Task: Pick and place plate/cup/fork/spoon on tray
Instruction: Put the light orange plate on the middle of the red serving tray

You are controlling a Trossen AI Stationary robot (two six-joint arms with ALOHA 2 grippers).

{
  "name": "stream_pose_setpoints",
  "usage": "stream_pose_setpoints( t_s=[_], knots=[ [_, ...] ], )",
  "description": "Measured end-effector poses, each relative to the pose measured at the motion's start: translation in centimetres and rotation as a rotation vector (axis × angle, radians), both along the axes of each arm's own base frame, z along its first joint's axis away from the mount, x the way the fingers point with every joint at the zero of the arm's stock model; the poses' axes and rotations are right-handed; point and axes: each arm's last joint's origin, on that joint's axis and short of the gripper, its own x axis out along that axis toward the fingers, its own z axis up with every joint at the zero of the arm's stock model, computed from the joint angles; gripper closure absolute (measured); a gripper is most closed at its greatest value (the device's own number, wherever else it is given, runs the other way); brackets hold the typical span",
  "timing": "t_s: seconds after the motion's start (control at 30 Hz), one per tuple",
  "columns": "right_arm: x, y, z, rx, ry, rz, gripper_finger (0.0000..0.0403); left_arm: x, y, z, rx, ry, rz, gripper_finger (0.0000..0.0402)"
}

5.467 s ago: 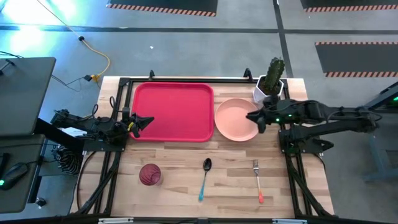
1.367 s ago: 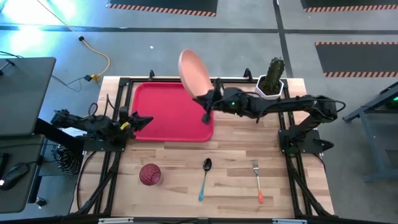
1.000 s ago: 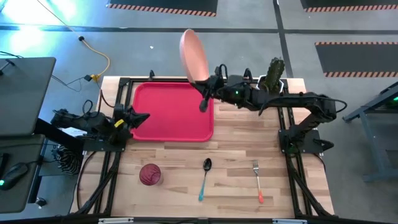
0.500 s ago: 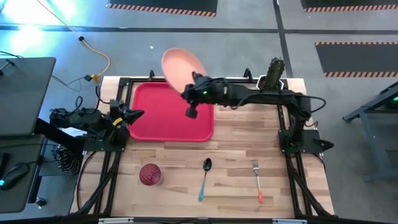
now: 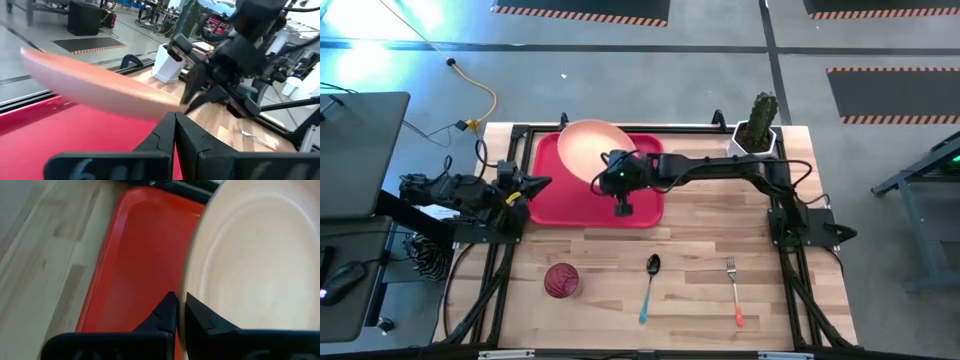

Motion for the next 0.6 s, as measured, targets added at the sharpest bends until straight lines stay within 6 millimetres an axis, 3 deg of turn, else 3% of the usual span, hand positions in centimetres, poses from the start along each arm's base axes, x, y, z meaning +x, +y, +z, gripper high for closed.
stream_pose_setpoints(
  t_s=[0.37, 0.6],
  knots=[
    [1.3, 0.8, -4.9, -0.101, 0.137, 0.135, 0.0399, -0.1, 0.1, -0.1, 0.007, 0.007, 0.03, 0.0401],
    [1.7, 0.6, -6.8, -0.105, 0.178, 0.14, 0.0399, -0.1, 0.1, -0.1, 0.006, 0.007, 0.03, 0.0401]
  ],
)
